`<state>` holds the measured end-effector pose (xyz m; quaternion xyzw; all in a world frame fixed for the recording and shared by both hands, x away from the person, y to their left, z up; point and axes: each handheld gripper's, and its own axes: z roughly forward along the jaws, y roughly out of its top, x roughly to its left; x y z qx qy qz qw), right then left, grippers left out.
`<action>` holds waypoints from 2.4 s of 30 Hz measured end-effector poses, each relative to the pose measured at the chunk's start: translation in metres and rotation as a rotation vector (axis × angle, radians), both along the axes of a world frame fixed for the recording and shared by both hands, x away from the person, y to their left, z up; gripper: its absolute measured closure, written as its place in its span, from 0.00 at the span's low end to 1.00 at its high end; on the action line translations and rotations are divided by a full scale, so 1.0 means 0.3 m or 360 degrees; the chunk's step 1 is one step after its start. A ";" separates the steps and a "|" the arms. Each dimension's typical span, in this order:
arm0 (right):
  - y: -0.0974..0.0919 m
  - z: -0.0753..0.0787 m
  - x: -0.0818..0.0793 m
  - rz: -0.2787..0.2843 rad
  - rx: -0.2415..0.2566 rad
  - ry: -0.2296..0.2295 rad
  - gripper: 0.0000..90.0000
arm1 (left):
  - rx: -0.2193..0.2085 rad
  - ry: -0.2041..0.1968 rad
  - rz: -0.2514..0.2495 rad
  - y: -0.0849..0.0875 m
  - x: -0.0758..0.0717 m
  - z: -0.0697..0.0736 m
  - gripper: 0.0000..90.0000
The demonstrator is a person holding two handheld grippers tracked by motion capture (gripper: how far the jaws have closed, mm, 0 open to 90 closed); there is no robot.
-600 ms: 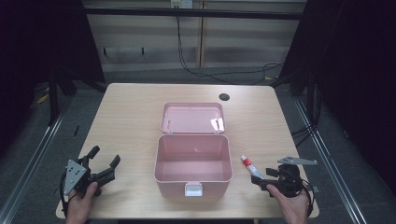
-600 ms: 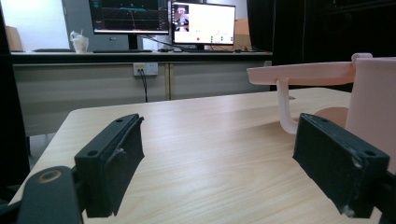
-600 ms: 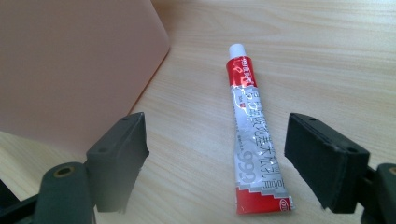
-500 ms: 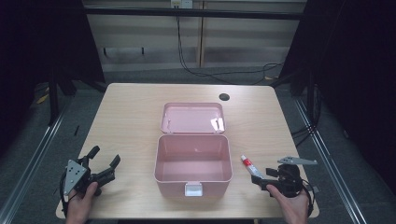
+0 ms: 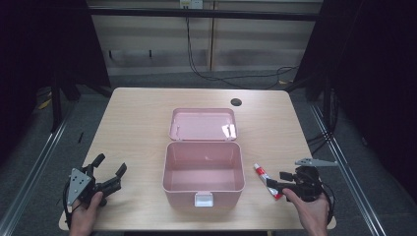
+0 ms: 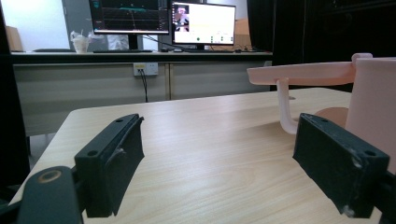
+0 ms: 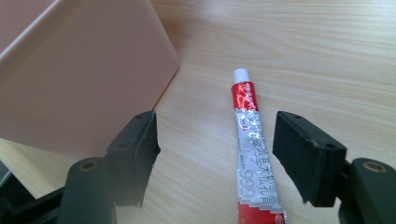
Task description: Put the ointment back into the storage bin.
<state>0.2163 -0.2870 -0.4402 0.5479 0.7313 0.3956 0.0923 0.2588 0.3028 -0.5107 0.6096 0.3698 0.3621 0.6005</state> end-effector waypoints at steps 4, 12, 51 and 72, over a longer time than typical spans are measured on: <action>0.014 0.015 0.011 0.0026 -0.0035 0.0042 0.37 | -0.0004 0.0001 0.0003 -0.001 0.000 0.000 0.17; 0.020 0.030 0.062 0.0052 -0.0143 0.0173 0.42 | -0.0004 0.0001 0.0002 -0.001 0.000 0.000 0.17; 0.122 -0.052 0.308 0.0306 -0.0604 0.0725 0.71 | -0.0001 0.0001 0.0002 0.000 0.000 0.000 0.17; 0.194 -0.087 0.319 0.0409 -0.0889 0.0796 0.78 | 0.0000 0.0000 -0.0001 0.000 0.000 0.000 0.17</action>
